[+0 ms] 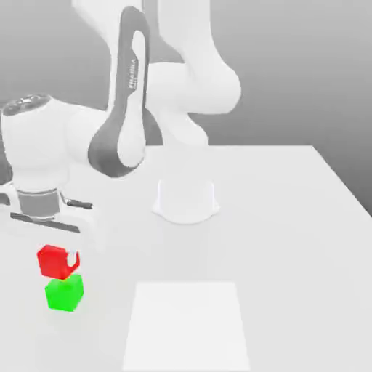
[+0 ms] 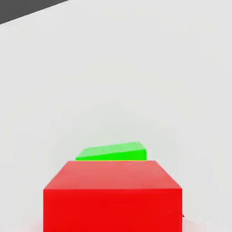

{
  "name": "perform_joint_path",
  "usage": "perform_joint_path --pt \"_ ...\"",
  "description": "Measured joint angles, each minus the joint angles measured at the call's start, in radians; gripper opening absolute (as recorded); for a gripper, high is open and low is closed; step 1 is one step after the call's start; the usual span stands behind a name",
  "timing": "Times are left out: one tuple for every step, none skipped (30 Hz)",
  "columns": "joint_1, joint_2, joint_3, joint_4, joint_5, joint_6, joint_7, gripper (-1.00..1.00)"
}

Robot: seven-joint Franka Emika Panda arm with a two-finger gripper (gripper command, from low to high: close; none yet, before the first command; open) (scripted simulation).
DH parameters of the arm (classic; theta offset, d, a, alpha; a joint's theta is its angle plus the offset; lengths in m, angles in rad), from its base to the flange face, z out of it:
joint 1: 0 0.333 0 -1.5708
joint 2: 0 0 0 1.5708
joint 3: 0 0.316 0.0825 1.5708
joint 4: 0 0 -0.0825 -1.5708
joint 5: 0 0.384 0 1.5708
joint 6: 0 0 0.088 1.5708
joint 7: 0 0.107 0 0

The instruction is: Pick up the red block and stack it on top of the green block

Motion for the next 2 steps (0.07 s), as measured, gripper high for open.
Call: perform_joint_path --pt "0.0 0.0 0.0 0.0 0.0 0.0 0.0 1.0" --pt "0.0 0.0 0.0 0.0 0.0 0.0 0.0 1.0"
